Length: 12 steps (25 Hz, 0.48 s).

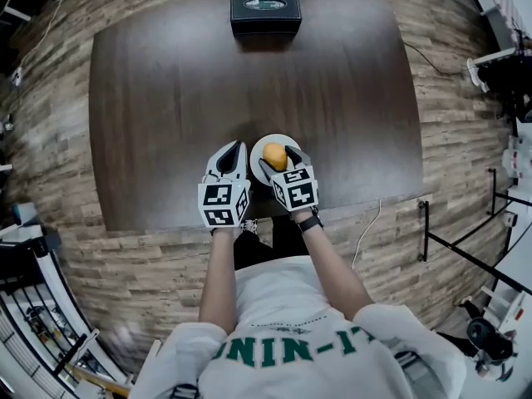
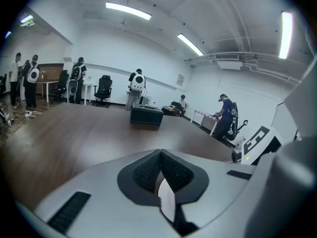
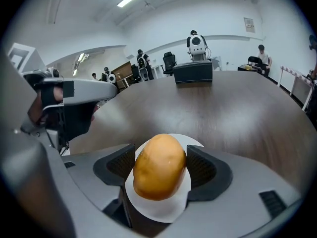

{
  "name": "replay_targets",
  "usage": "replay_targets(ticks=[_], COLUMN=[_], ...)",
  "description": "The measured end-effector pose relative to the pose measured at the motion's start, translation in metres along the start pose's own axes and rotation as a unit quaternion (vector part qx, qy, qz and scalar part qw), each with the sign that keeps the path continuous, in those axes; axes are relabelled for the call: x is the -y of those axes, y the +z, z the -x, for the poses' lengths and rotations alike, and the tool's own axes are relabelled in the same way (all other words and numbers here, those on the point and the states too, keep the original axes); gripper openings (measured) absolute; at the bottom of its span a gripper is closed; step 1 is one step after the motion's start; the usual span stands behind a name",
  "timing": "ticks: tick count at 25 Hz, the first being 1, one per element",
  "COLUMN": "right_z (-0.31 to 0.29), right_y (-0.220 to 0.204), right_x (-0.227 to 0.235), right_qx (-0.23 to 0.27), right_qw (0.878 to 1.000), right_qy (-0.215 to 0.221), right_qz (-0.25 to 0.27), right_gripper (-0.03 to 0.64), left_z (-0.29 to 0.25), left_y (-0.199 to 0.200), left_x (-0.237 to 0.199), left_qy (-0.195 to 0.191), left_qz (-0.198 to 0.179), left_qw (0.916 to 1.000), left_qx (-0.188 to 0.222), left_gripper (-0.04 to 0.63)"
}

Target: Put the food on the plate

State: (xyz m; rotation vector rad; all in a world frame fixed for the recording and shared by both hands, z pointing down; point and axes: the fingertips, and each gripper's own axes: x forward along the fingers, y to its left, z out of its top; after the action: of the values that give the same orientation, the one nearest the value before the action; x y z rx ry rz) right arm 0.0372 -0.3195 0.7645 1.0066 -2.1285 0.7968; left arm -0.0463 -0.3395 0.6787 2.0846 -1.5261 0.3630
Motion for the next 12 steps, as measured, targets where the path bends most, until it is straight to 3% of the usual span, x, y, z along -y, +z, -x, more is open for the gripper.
replay_targets(ticks=[3,7,12], right_z=[-0.001,0.0,0.012], right_y=[-0.004,-0.006,0.01], right_x=[-0.003,-0.004,0.004], right_qx=[-0.008,-0.024,0.002], right_qw=[1.0,1.0,1.0], right_qy=[0.003,0.003,-0.013], right_qz=[0.005,0.014,0.011], right_gripper=[0.331,0.428,0.437], left_z=[0.002,0.003,0.006], left_y=[-0.002,0.002,0.012], left_x=[0.001,0.002,0.0], left_qy=[-0.001,-0.005,-0.003], left_qz=[0.001,0.002,0.008], left_qw=[1.0,1.0,0.9999], left_qx=[-0.001,0.001,0.008], left_gripper=[0.014,0.012,0.012])
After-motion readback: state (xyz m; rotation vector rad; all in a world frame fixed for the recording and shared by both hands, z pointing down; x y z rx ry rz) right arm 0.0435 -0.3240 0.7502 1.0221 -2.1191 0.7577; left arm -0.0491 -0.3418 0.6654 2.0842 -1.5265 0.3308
